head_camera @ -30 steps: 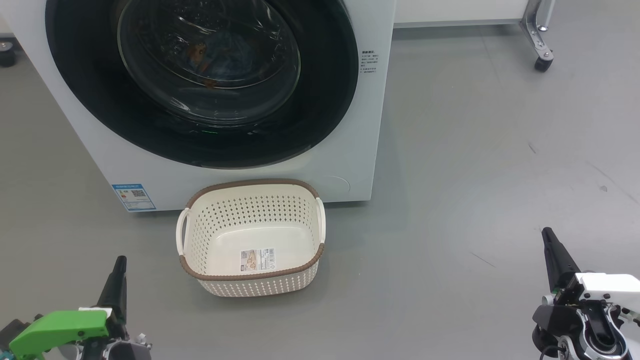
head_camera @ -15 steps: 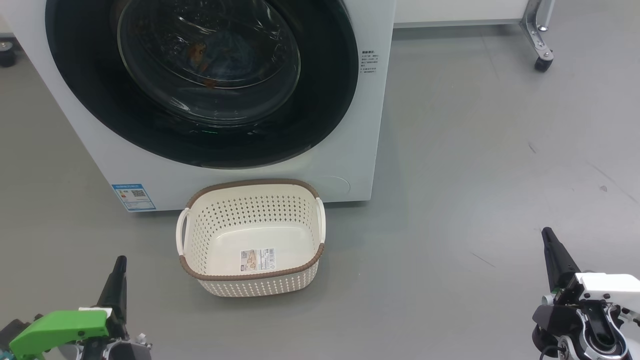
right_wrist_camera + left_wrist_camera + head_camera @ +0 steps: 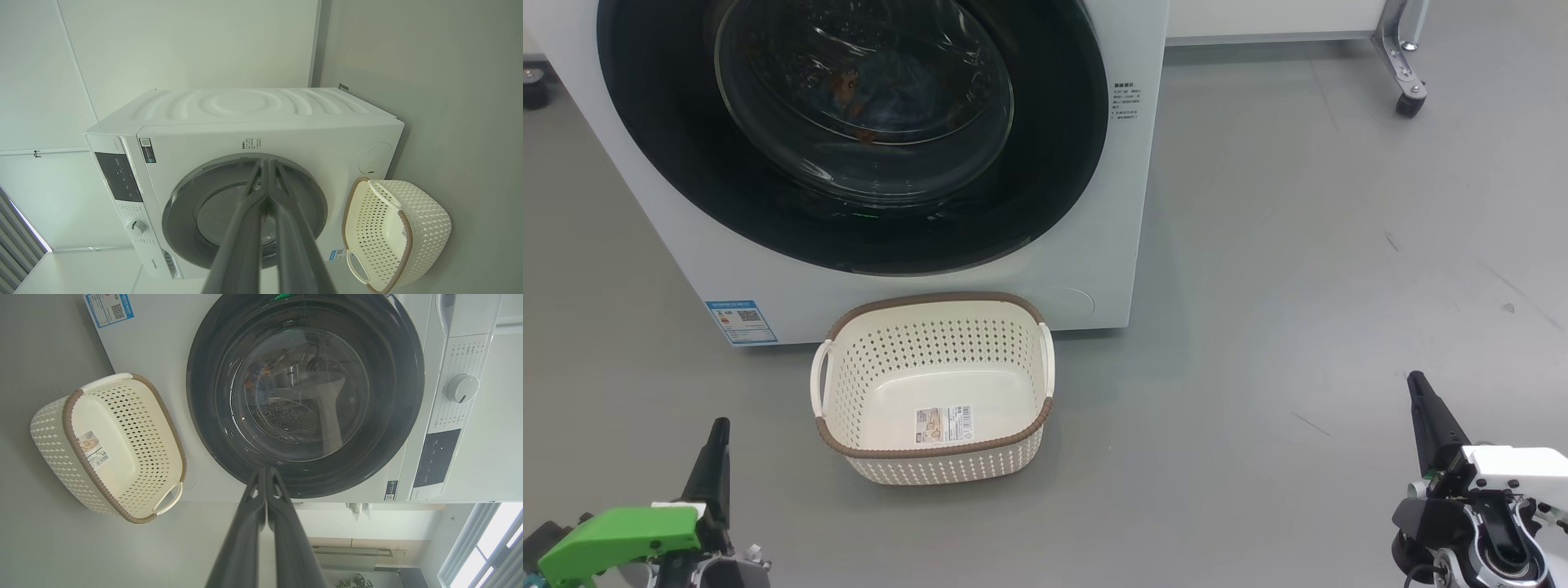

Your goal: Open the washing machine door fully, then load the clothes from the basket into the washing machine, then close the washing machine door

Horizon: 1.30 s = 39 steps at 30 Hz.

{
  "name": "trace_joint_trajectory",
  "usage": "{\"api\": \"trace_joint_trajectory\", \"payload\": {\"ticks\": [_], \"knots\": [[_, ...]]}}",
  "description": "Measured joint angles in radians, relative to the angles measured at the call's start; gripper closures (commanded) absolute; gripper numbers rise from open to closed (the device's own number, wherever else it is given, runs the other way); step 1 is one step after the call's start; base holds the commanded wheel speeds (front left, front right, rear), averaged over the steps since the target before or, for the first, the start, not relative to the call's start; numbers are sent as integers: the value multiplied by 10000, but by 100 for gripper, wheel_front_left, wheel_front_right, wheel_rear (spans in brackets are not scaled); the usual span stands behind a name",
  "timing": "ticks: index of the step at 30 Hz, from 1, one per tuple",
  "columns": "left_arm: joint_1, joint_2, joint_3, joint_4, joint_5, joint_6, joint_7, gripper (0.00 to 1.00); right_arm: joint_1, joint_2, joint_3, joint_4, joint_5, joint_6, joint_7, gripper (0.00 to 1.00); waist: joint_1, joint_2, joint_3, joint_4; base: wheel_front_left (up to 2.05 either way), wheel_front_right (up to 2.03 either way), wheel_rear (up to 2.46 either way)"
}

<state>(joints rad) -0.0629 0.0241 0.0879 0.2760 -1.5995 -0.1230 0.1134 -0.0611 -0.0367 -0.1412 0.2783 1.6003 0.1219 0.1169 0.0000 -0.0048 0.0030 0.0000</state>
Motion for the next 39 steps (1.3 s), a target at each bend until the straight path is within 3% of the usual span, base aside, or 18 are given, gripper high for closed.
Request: {"api": "trace_joint_trajectory", "payload": {"ticks": [39], "knots": [[0,0,-2,-4,-2,0,0,100,0,0,6,-6,0,0,0,100,0,0,0,0,0,0,0]]}}
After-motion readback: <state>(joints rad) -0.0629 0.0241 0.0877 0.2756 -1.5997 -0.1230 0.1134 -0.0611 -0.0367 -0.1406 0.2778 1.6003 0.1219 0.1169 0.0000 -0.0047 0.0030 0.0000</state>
